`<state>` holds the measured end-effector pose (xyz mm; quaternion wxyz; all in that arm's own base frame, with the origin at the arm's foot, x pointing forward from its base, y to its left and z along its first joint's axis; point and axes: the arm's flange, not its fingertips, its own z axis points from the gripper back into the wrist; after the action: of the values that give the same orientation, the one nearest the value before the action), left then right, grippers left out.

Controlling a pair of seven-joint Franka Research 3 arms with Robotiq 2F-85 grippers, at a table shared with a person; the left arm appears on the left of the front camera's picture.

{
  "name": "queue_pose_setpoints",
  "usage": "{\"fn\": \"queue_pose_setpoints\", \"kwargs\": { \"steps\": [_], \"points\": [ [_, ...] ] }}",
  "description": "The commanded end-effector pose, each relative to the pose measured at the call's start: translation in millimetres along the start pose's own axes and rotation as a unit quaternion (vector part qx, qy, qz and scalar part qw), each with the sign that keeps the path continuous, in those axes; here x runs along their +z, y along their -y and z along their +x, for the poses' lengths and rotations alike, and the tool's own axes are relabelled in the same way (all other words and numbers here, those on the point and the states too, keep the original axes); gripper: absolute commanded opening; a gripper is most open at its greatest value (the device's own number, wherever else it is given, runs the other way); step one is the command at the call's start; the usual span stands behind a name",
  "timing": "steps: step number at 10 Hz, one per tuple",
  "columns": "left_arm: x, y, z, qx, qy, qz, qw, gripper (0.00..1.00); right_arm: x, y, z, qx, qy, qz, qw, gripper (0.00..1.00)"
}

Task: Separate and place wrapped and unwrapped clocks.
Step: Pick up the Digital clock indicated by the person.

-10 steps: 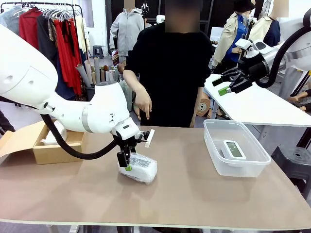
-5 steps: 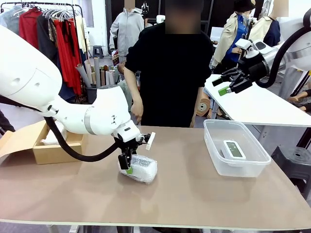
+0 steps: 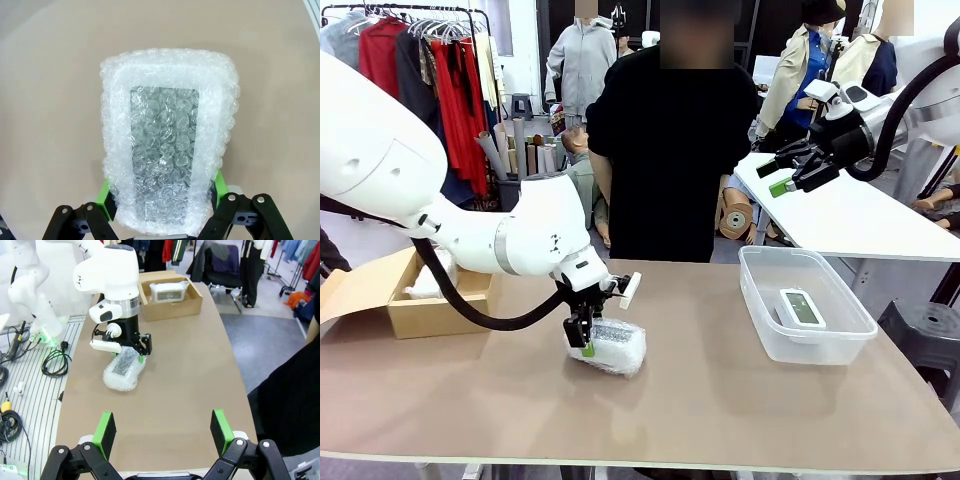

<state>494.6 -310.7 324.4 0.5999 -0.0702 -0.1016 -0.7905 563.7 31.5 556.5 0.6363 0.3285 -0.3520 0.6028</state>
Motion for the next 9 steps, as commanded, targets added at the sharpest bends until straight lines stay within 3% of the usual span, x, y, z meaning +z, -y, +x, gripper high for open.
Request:
{"fn": "queue_pose_setpoints", "kwargs": {
  "steps": [1, 9],
  "points": [
    [15, -4, 2, -0.002, 0.002, -0.006, 1.0, 0.0, 1, -1, 1, 0.004, 0.0, -0.001, 1.0, 1.0],
    [148, -84, 62, 0.027, -0.149, 0.033, 0.988, 0.0, 1, -1, 1, 0.004, 0.0, -0.001, 1.0, 1.0]
  ]
}}
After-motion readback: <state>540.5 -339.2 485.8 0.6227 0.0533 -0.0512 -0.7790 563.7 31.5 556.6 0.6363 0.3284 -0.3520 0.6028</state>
